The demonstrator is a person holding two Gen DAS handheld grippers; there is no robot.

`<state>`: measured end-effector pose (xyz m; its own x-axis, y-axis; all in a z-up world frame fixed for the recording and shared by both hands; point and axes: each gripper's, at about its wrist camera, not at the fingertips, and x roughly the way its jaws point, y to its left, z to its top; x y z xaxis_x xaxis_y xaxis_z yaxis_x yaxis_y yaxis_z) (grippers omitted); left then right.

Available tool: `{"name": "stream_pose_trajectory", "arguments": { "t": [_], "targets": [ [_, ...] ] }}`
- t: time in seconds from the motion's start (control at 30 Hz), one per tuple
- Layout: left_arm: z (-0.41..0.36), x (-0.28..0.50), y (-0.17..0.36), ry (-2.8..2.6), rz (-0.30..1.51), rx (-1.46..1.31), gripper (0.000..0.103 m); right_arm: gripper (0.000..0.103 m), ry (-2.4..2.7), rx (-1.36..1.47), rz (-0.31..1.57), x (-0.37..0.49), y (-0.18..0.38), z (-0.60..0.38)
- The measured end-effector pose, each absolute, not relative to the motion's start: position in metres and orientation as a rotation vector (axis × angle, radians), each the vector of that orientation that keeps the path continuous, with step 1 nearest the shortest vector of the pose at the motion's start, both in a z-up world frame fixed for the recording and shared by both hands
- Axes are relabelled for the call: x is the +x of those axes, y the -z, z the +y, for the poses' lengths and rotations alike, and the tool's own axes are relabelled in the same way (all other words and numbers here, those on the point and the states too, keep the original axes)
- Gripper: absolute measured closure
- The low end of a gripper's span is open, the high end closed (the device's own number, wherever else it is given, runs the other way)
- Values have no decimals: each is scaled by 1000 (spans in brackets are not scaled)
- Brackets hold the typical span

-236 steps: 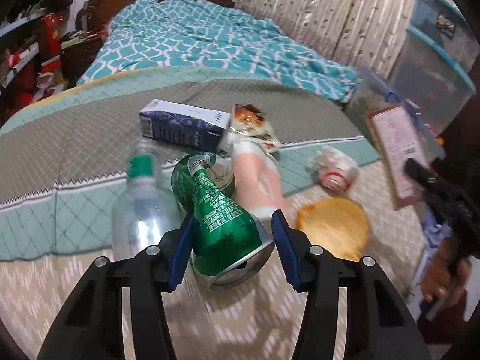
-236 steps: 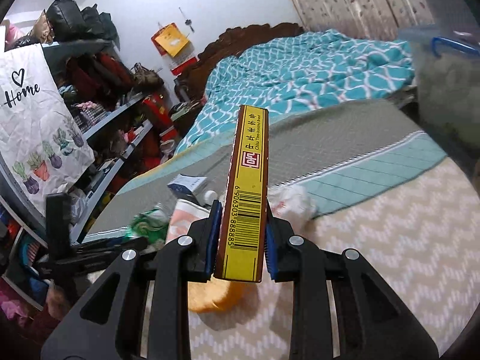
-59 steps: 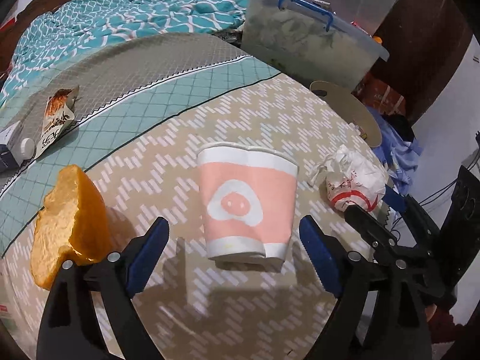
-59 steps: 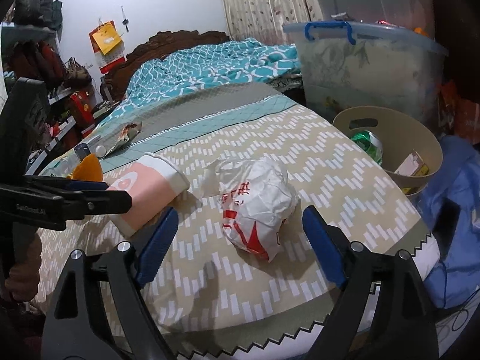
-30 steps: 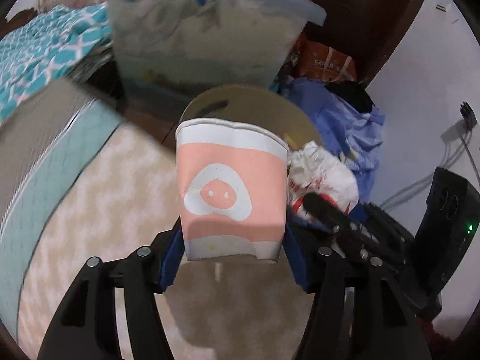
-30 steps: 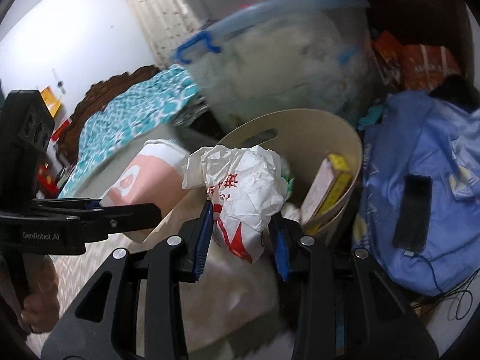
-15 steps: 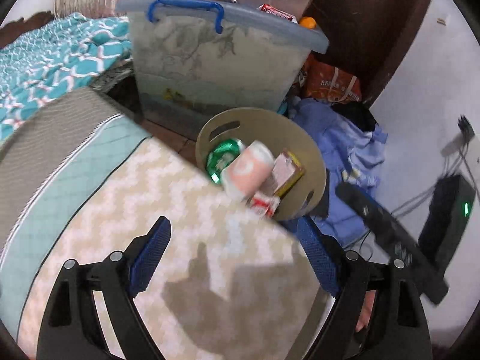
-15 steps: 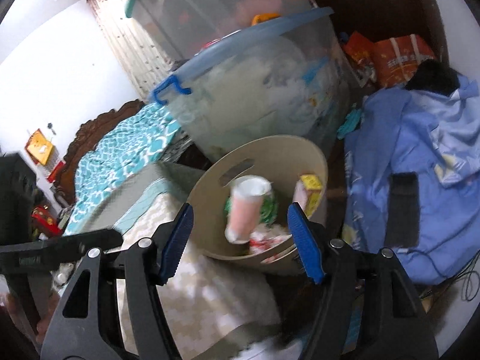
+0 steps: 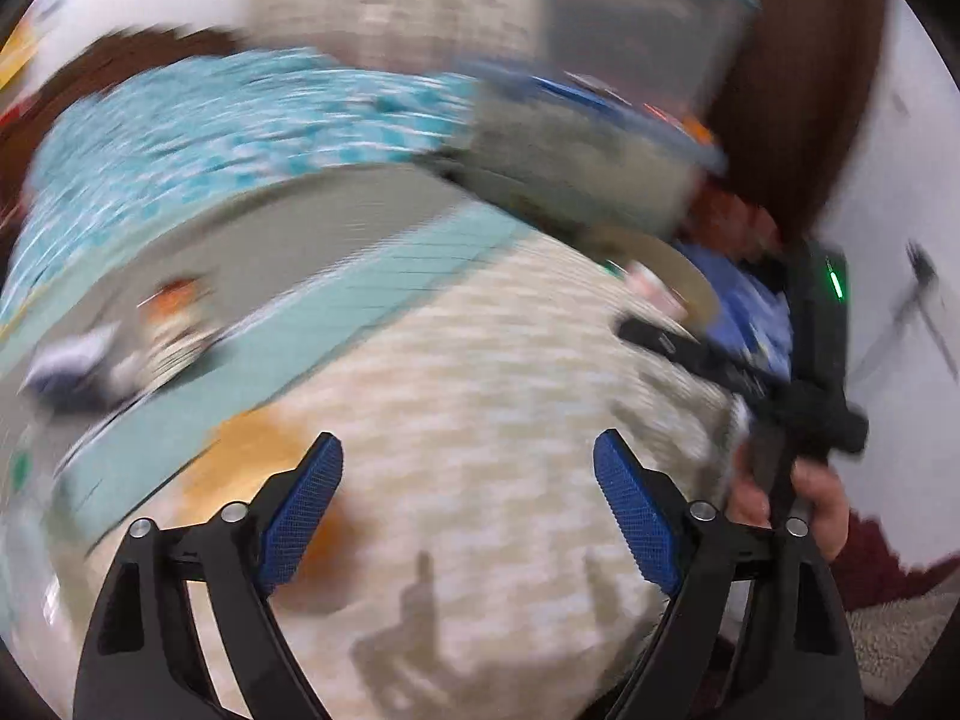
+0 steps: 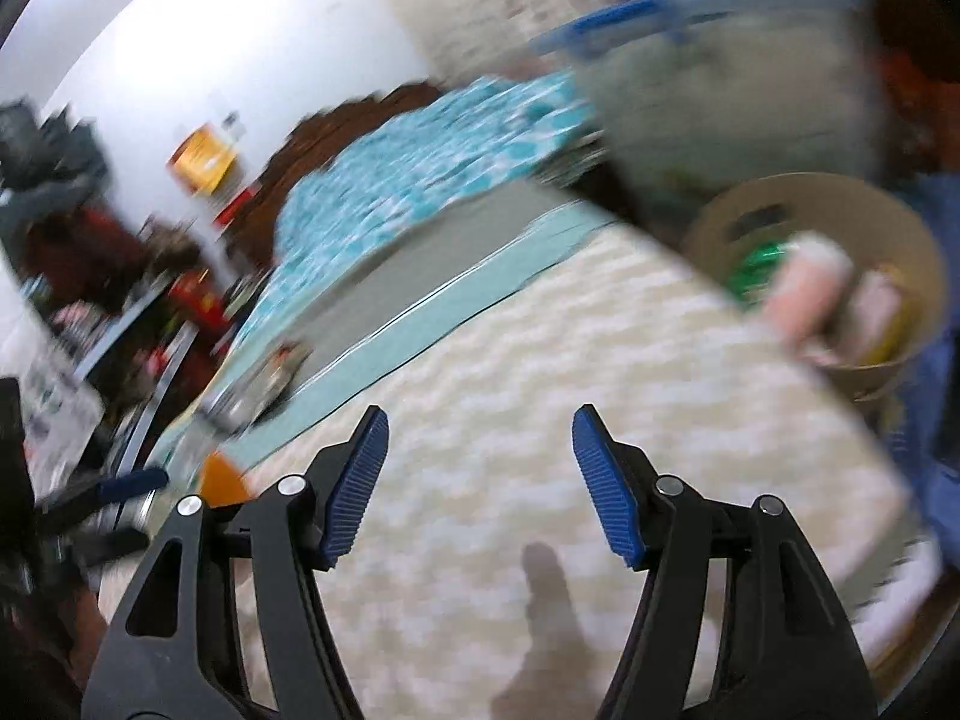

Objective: Collect trash
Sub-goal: 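Grasp the orange peel half with right tool while left tool grasps the snack wrapper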

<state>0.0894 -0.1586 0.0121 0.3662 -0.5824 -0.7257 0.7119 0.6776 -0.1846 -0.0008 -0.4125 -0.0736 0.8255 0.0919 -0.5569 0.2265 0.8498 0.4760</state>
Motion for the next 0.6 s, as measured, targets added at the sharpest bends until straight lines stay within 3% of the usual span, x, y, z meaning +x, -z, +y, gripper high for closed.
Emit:
{"name": "stream_pose_trajectory", "arguments": {
  "t": [0.17, 0.37, 0.53, 0.6],
  "targets": [
    [-74, 124, 2, 647, 916, -15, 29, 41, -83, 421, 668, 30, 68, -343],
    [-44, 139, 31, 640, 1009, -146, 30, 40, -197, 273, 717, 48, 65, -284],
    [-50, 133, 35, 695, 996, -111, 30, 27, -231, 27, 764, 58, 69, -239],
    [-49, 134, 33, 707, 986, -124, 30, 16, -239, -33, 765, 64, 70, -227]
  ]
}}
